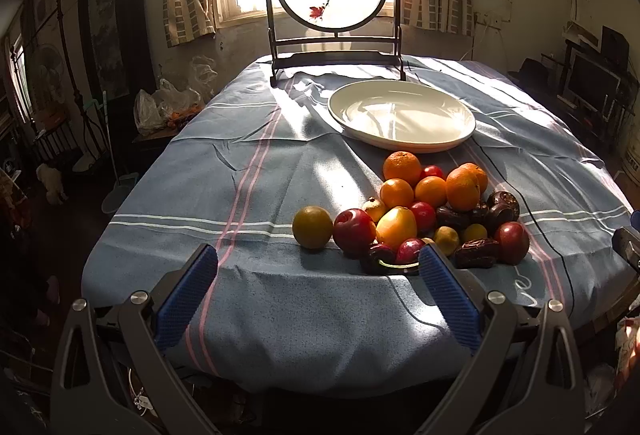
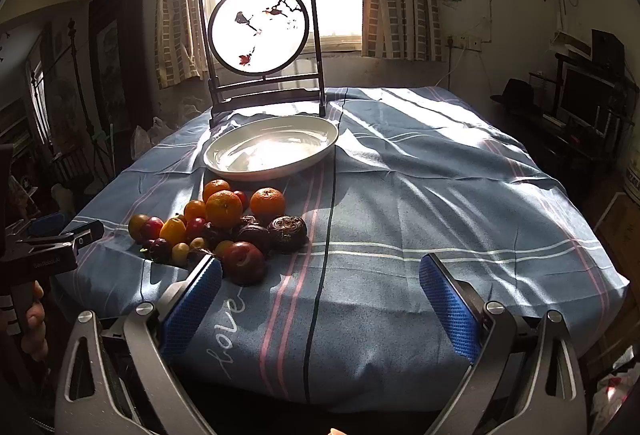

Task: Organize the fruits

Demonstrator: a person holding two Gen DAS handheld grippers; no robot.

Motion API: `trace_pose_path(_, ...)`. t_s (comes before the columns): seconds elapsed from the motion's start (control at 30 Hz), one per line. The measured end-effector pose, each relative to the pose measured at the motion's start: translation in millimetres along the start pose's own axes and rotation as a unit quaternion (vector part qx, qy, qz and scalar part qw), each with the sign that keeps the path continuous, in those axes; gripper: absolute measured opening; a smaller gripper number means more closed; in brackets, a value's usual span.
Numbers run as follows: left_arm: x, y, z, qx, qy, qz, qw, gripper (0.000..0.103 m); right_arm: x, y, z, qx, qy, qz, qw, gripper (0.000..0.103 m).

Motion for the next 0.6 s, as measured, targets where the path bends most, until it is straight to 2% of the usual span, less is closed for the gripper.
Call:
trace_pose_path(0.37, -2.3, 3.1, 0.3, 0.001, -0.002, 0.002, 1.0, 0.098, -0.7, 5.5, -6.2, 0.0, 0.021, 0.014, 1.0, 0.099)
trace_pose_path(0.6, -4.8, 4.0, -2.3, 0.001, -0.001, 0.004, 1.0, 0.098, -2.7, 5.3, -0.2, 0.007, 0.007, 0.014, 1.0, 0.099)
Point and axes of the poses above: each gripper's, at about its wrist camera, not at the fingertips, and y roughly the way its jaws point, z to its left, x to its top, the point moved 2 cm from there along y, roughly the way its jaws point, and after that the axes turned 1 degree about y, right-handed, at the moved point
